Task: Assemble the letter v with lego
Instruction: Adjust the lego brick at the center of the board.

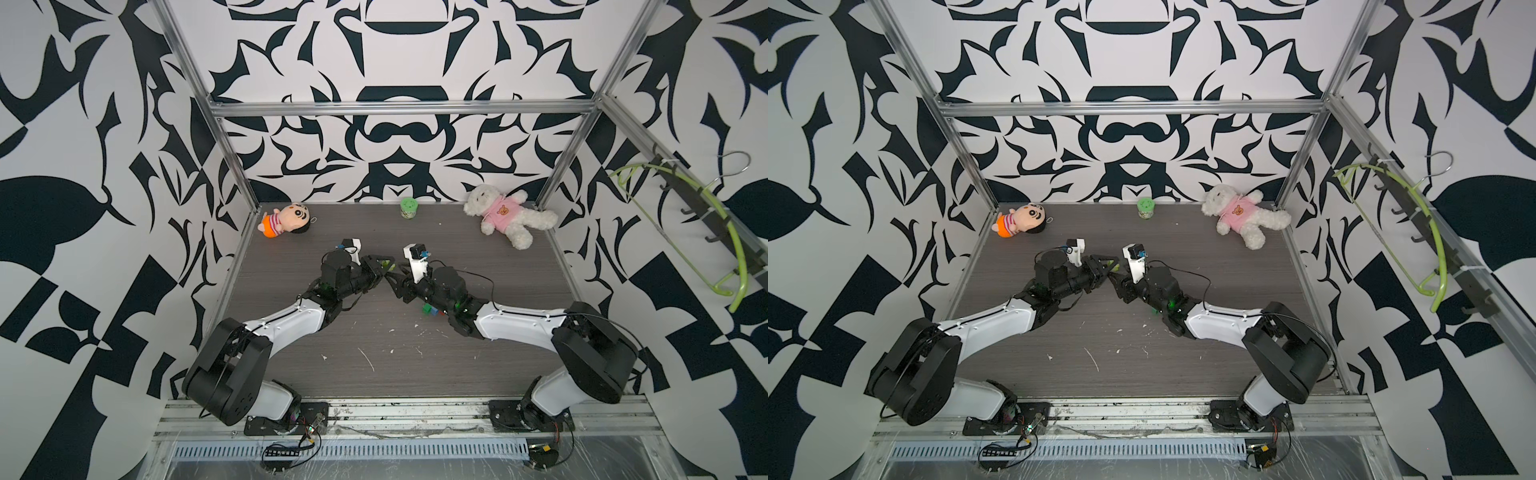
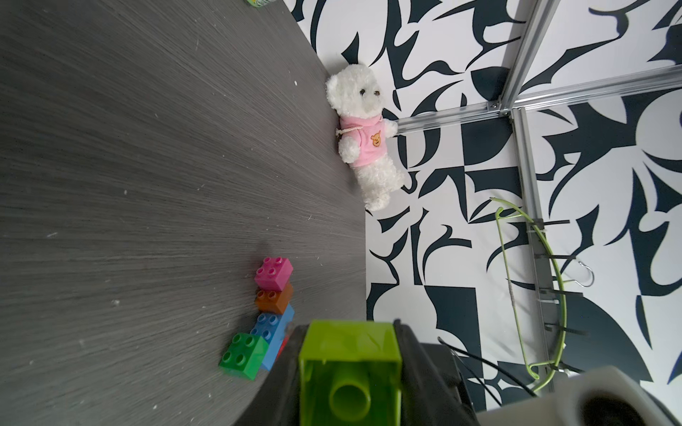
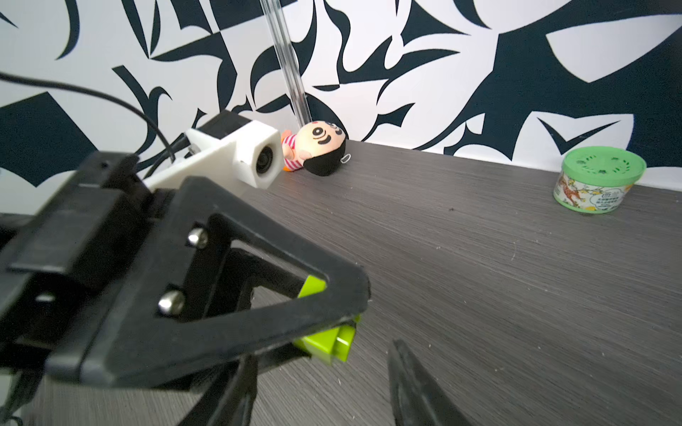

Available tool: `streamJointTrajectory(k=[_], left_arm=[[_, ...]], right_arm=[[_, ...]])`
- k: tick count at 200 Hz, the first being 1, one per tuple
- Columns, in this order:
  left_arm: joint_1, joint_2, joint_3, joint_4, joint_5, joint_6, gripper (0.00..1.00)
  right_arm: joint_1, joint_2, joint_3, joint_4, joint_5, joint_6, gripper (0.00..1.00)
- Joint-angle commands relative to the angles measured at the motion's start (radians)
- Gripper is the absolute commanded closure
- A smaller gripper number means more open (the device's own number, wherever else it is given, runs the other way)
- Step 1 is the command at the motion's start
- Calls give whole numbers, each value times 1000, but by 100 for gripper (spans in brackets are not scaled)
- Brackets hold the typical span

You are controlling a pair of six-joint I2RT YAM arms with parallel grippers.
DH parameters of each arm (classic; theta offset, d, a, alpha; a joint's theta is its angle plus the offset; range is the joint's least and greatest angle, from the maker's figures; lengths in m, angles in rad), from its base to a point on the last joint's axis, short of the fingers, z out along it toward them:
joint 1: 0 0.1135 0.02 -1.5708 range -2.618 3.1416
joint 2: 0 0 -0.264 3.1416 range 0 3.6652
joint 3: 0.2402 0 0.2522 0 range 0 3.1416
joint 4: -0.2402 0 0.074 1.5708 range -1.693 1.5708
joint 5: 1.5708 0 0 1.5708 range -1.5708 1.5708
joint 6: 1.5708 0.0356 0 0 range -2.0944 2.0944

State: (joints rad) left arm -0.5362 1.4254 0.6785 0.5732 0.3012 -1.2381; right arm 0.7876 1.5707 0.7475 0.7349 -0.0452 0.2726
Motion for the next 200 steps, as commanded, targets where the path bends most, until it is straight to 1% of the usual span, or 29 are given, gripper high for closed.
streamJointTrajectory(k=[1, 14, 26, 34, 52, 65, 77, 89, 107, 124, 132, 142, 155, 165, 169, 174, 178, 180, 192, 200], left_arm=[[-4, -23, -11, 20, 1, -10, 74], [-4, -26, -10, 24, 7, -11, 74], [-3, -24, -4, 16, 19, -11, 74], [-4, -21, -1, 7, 28, -12, 74], [-4, -16, -3, 4, 35, -18, 73], [-4, -11, -1, 5, 46, -20, 72], [-4, -9, 1, 3, 53, -23, 69], [-5, -12, 0, -6, 58, -21, 68], [-4, -32, -16, -12, 50, -18, 68], [-3, -52, -26, -23, 34, -14, 66], [-4, -60, -27, -31, 33, -10, 61], [-2, -71, -26, -43, 27, -5, 47], [0, -89, -28, -53, 21, 10, 42], [12, -105, -30, -67, 26, 15, 33], [16, -111, -32, -67, 30, 18, 27], [24, -119, -33, -72, 38, 22, 17], [33, -126, -34, -79, 46, 23, 4], [37, -130, -35, -83, 50, 24, 1], [69, -142, -40, -100, 85, 52, 1], [95, -193, -36, -143, 119, 96, 0]], right_arm=[[-13, 34, 57, 120, -29, 25, 44], [-13, 55, 65, 126, -27, 27, 46], [-14, 67, 52, 176, -22, 38, 51], [-16, 73, 46, 207, -19, 46, 53], [-15, 82, 54, 222, -23, 60, 58], [-16, 96, 59, 230, -22, 68, 71], [-15, 107, 64, 227, -22, 69, 75], [-16, 115, 64, 227, -18, 70, 82], [-17, 115, 64, 208, -12, 67, 84], [-18, 113, 66, 194, -14, 65, 84], [-18, 111, 64, 190, -13, 58, 84], [-19, 105, 62, 180, -12, 50, 84], [-26, 95, 62, 157, -35, 25, 87], [-37, 87, 57, 138, -63, -1, 91], [-48, 84, 56, 128, -90, -8, 92], [-64, 79, 56, 110, -136, -13, 93], [-80, 76, 57, 94, -172, -14, 93], [-88, 74, 59, 87, -192, -17, 94], [-146, 63, 70, 39, -372, -56, 95], [-187, 52, 76, -12, -511, -121, 96]])
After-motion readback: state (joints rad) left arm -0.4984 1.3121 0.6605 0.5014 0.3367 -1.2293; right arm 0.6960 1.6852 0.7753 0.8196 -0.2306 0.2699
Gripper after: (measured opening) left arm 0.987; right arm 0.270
